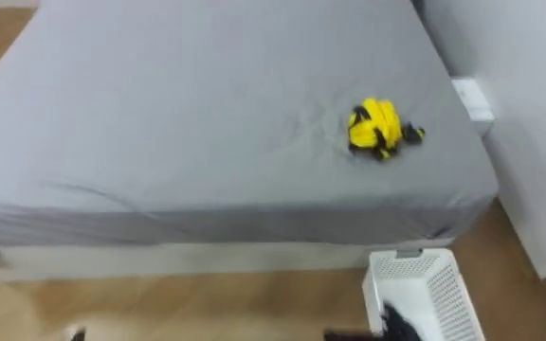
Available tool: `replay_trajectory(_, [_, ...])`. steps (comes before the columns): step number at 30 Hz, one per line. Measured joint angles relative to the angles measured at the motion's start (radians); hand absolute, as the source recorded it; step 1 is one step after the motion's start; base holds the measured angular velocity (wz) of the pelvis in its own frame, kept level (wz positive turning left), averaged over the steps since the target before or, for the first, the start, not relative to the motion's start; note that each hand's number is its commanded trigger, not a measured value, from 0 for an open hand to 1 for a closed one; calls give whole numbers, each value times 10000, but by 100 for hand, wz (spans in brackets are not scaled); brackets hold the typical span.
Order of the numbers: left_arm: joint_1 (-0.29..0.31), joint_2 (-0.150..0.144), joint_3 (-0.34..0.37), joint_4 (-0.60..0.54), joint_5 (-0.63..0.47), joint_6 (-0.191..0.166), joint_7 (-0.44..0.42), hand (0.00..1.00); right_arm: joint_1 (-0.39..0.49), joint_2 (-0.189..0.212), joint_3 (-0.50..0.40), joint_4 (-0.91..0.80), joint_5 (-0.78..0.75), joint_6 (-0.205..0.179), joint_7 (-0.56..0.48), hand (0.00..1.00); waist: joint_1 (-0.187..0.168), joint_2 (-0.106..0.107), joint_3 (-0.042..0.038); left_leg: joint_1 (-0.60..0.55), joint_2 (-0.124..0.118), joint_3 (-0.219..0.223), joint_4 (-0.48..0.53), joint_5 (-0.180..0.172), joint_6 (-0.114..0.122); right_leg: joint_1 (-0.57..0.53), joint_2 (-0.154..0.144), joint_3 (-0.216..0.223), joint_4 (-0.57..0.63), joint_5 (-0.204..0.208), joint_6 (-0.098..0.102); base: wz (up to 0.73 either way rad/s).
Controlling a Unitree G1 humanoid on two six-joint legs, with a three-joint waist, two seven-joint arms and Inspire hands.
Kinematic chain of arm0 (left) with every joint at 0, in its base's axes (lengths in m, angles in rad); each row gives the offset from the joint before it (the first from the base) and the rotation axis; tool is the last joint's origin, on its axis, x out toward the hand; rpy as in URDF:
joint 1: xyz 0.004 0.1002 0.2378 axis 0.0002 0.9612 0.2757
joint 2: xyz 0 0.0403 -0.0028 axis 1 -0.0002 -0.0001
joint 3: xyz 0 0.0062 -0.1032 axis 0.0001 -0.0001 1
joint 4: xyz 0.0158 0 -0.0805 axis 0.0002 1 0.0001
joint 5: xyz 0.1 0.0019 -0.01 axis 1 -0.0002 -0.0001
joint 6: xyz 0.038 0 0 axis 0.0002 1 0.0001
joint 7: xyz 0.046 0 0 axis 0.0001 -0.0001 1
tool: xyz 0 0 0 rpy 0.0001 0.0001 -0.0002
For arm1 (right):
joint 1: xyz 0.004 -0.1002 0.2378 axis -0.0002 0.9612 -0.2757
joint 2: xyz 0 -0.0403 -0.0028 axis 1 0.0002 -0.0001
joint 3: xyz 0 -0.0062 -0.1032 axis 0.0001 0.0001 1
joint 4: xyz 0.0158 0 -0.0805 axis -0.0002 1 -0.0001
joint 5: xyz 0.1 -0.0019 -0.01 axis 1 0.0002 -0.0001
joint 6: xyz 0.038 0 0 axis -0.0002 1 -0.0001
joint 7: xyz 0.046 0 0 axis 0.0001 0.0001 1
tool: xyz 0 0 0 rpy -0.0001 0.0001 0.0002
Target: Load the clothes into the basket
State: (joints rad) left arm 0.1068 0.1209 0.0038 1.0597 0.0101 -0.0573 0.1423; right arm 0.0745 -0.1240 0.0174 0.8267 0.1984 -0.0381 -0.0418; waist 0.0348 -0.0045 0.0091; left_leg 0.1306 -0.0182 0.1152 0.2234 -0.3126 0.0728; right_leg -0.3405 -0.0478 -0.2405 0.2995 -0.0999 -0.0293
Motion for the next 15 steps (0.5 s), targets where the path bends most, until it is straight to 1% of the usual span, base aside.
replay_trajectory(1, [81, -22, -94, -3, 4, -1, -3, 0, -49, 10, -7, -145, 29, -107, -80, 0, -8, 17, -1, 230, 88, -141, -65, -103, -73, 88, 24, -130, -438, 469, -75, 47])
replay_trajectory(2, [268, -12, -121, 7, -24, 11, -8, 0, -196, 29, -7, -287, 118, -349, -192, 0, 1, 41, -41, 505, 298, -301, -95, -347, -266, 258, 174, -213, -738, 1218, -446, 40])
replay_trajectory(3, [532, 63, -108, 6, -220, 39, -5, 0, -263, 28, -15, -715, 206, -367, -363, 0, 53, 92, -104, 613, 532, -344, 69, -562, -584, 324, 378, -303, -454, 1446, -624, 35])
replay_trajectory(4, [736, 119, -72, 2, -295, 52, 5, 0, -325, -35, -32, -1218, 185, -373, -495, 0, 165, 271, -132, 806, 843, -318, 134, -634, -810, 371, 582, -483, 163, 1294, -755, 15])
replay_trajectory(5, [826, 156, -73, 2, -332, 68, 5, 0, -379, -68, -48, -1432, 176, -376, -563, 0, 179, 389, -89, 946, 988, -308, 143, -614, -930, 396, 619, -602, 490, 998, -793, 4])
replay_trajectory(6, [1033, 203, -21, -11, -381, 127, 5, 0, -525, -83, -137, -1861, 94, -368, -719, 0, 242, 530, -33, 1238, 1164, -353, 250, -489, -1141, 384, 670, -742, 1253, 430, -913, 0])
replay_trajectory(7, [1227, 219, 117, -72, -368, 165, 4, 0, -618, -90, -221, -2347, 22, -337, -829, 0, 228, 607, 28, 1387, 1282, -468, 655, -326, -1398, 87, 584, -1016, 2467, -68, -1137, -5])
replay_trajectory(8, [1372, 228, 231, -120, -324, 164, 0, 0, -632, -81, -205, -2585, -38, -326, -819, 0, 200, 534, 104, 1390, 1361, -547, 1057, -296, -1416, -195, 581, -1107, 2891, -413, -1049, -33])
replay_trajectory(9, [1644, 418, 471, -211, -195, 169, 17, 0, -685, -24, -50, -3017, -63, -365, -824, 0, 266, 562, -2, 1114, 1444, -556, 2416, -343, -1474, -187, 852, -1042, 1899, -68, -1125, -48])
replay_trajectory(10, [1823, 487, 531, -191, -182, 294, 22, 0, -795, -148, 1, -3065, -97, -333, -825, 0, 267, 777, 13, 695, 1666, -530, 3836, -267, -1555, 126, 1026, -1342, 1953, -313, -1507, -38])
replay_trajectory(11, [1851, 533, 577, -213, -188, 303, 20, 0, -756, -159, -2, -3059, -115, -255, -874, 0, 183, 726, -10, 512, 1689, -603, 4417, 34, -1605, 307, 1031, -1348, 1994, -640, -1511, 4])
replay_trajectory(12, [1850, 535, 656, -390, -207, 309, 29, 0, -694, -185, -21, -3057, -126, -124, -935, 0, -25, 546, 27, 73, 1668, -623, 5135, 124, -1659, 677, 982, -1189, 1904, -895, -1416, 38])
replay_trajectory(13, [1846, 506, 567, -510, -331, 316, 23, 0, -675, -205, -20, -3037, -123, -31, -1037, 0, -227, 418, 37, -390, 1674, -530, 5517, 6, -1497, 1168, 992, -957, 1487, -929, -1340, 38])
replay_trajectory(14, [1846, 500, 500, -572, -427, 331, 22, 0, -663, -208, -15, -3009, -88, -28, -1093, 0, -305, 348, 26, -593, 1659, -363, 5517, -80, -1468, 1415, 992, -843, 1270, -915, -1301, 24])
replay_trajectory(15, [1836, 449, 473, -763, -608, 372, 24, 0, -647, -255, -5, -2996, -77, -28, -1146, 0, -319, 211, 41, -956, 1531, -205, 5265, -265, -1371, 1847, 984, -541, 881, -868, -1213, 0])
